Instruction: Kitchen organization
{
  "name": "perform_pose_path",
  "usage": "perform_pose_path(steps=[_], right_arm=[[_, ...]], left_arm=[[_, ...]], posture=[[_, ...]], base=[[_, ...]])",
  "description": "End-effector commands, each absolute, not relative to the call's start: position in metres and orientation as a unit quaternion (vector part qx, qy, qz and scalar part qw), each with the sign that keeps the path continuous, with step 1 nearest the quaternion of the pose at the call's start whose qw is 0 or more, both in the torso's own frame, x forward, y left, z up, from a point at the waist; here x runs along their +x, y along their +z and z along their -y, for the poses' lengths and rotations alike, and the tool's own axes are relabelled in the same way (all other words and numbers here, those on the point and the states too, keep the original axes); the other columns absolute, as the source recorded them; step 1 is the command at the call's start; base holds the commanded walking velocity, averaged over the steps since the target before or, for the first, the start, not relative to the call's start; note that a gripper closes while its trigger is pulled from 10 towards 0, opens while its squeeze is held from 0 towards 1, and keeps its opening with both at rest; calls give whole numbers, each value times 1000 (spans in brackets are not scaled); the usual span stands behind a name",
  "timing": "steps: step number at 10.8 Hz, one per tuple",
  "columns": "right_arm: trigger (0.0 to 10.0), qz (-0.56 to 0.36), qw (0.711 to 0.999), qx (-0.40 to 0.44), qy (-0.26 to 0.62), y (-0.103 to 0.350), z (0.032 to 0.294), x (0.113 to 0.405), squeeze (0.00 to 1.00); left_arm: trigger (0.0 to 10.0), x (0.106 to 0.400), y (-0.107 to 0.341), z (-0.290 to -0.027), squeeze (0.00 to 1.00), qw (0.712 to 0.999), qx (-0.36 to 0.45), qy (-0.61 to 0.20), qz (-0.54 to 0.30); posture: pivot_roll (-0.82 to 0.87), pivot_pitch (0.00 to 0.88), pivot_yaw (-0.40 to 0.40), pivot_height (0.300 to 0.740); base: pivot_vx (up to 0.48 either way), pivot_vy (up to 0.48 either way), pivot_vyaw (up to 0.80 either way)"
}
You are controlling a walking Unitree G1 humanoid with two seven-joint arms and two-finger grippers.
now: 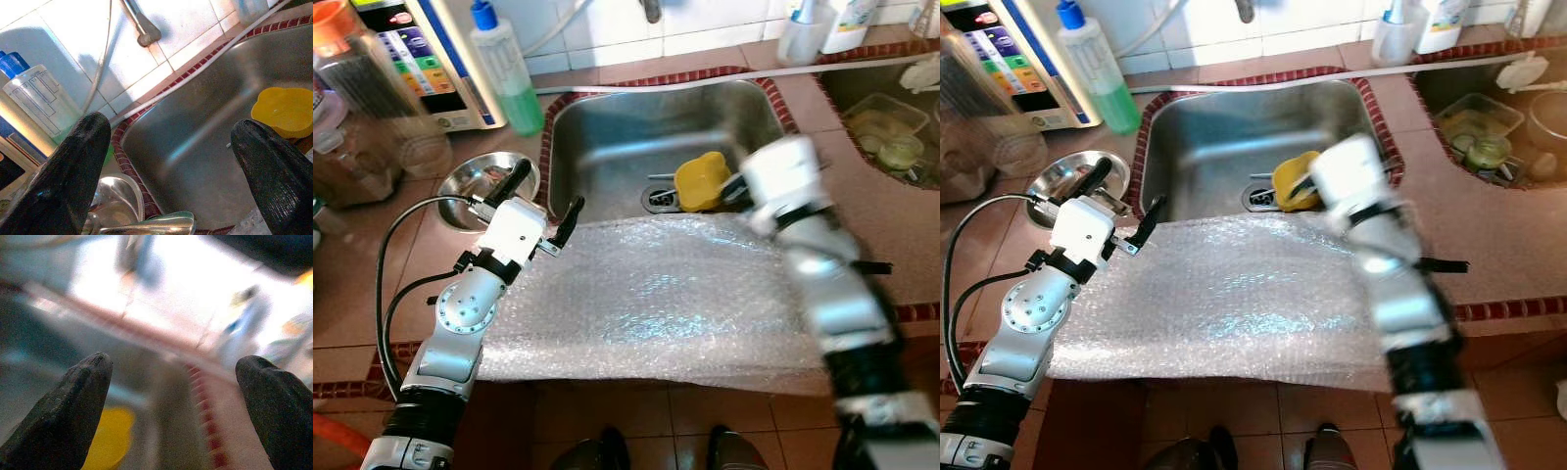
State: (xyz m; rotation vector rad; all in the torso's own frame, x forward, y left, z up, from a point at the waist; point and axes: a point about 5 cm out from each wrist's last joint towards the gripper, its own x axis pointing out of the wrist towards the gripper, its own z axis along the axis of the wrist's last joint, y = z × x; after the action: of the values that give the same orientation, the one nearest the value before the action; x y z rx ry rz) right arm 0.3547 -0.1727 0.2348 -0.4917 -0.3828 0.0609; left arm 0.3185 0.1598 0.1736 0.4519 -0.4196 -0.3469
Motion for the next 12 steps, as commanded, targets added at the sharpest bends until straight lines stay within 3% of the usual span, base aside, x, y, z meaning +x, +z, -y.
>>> perform_pose_path(steps=[1,4,6,11,12], right_arm=[[10000,235,946,-223,13,252,174,354,0],[10000,258,957,-104,77,267,152,354,0],[10000,219,955,-59,192,259,126,342,0],[10000,96,913,-27,395,243,89,311,0],[10000,96,912,-30,398,243,89,310,0]], left_arm=[[10000,317,170,-165,0,939,223,-166,202],[10000,317,169,-165,0,938,226,-170,201],[10000,315,166,-172,0,934,245,-171,196],[10000,317,153,-175,0,922,285,-200,172],[10000,318,153,-175,0,921,285,-200,172]], posture=[[-158,214,180,740],[-156,210,180,740],[-157,212,177,740],[-166,218,181,740],[-166,220,179,740]], base=[[0,0,0],[0,0,0],[0,0,0],[0,0,0],[0,0,0]])
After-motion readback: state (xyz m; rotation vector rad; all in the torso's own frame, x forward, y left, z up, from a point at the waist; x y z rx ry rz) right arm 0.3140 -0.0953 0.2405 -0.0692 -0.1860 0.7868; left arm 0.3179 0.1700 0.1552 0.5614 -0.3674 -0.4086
